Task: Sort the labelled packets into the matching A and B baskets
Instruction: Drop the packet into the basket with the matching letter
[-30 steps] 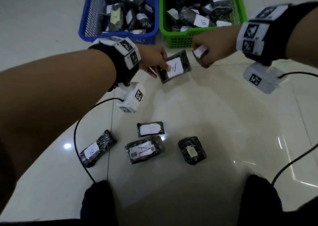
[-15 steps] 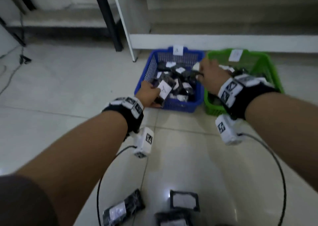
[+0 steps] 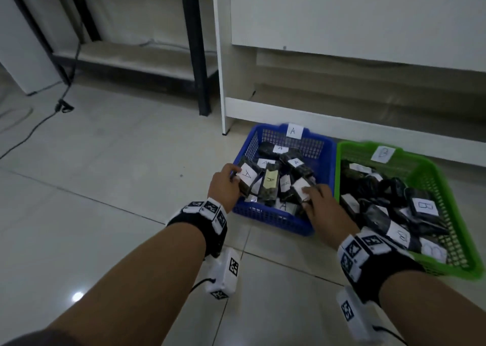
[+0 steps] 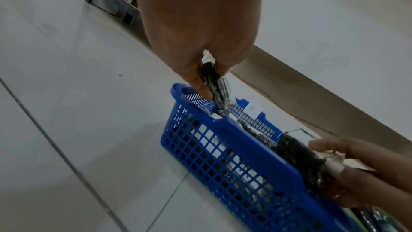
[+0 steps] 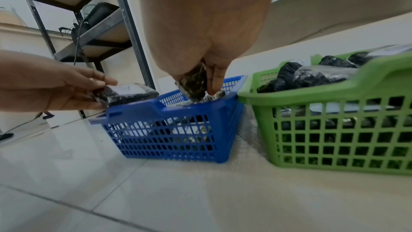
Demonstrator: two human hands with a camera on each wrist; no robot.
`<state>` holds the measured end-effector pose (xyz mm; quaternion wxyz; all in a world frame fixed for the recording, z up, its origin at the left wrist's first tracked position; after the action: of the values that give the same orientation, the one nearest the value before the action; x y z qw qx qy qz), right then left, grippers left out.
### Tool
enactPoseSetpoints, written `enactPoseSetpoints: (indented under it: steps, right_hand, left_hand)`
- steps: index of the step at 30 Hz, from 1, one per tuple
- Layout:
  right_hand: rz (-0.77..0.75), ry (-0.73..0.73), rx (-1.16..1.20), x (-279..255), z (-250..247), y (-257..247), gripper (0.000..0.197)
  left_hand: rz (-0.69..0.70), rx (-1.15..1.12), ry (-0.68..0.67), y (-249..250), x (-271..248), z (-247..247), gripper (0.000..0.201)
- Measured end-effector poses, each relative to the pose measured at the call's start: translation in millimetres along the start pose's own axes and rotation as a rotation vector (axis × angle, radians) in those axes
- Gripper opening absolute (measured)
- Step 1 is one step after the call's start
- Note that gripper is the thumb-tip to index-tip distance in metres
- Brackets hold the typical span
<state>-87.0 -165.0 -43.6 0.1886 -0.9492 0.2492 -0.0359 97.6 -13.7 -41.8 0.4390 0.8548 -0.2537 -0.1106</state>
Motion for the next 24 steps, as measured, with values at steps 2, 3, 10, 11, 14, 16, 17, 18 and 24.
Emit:
enactPoseSetpoints:
  steps: [2,3,10,11,14,16,17,18,24]
  right_hand:
    - [0.032,-0.040,-0.010,-4.5,7.8,4.6,0.048]
    - [0.041,-0.107,-0.082,-8.7,14.8,5.4,0.054]
    - [0.072,-0.248,-0.378,-16.1,33.5,-9.4,0.080]
    - [0.071,-0.262,-0.390,-19.2,35.4,-9.6,0.080]
    - [0.084,-0.229,-0.418,-21.0,33.6,-5.2,0.083]
    - [0.087,-0.243,-0.451,-23.2,31.8,-5.6,0.085]
    - [0.085,-0.251,-0.472,-22.2,30.9,-7.7,0.085]
    - [0.088,-0.259,-0.496,-22.0,29.5,-7.9,0.085]
    - [0.068,-0.164,-0.493,-24.6,26.9,-12.2,0.085]
  left_hand:
    - [0.047,0.150,-0.051,-4.6,1.6,8.7,0.026]
    - [0.049,0.242,-0.096,-7.7,-0.1,14.2,0.030]
    - [0.183,0.870,-0.049,-13.0,-18.2,20.1,0.038]
    - [0.168,0.889,-0.081,-15.8,-22.6,20.5,0.039]
    - [0.169,0.954,-0.188,-17.2,-19.4,19.0,0.043]
    - [0.168,0.968,-0.237,-18.0,-17.9,16.4,0.047]
    - [0.167,0.960,-0.242,-19.4,-17.9,14.8,0.049]
    - [0.170,0.950,-0.242,-21.1,-19.3,15.4,0.049]
    - [0.145,0.974,-0.285,-13.6,-24.2,16.5,0.047]
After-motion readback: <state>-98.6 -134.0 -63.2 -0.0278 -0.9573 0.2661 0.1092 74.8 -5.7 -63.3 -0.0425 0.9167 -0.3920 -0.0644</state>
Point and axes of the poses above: each hand's wrist, its own x-axis towards the middle knuckle, its own z-axis out of the palm, y = z × x, the point moved 2 cm from there along x, towards the middle knuckle, and after that the axes turned 2 degrees about -z, right-handed, at the moved point
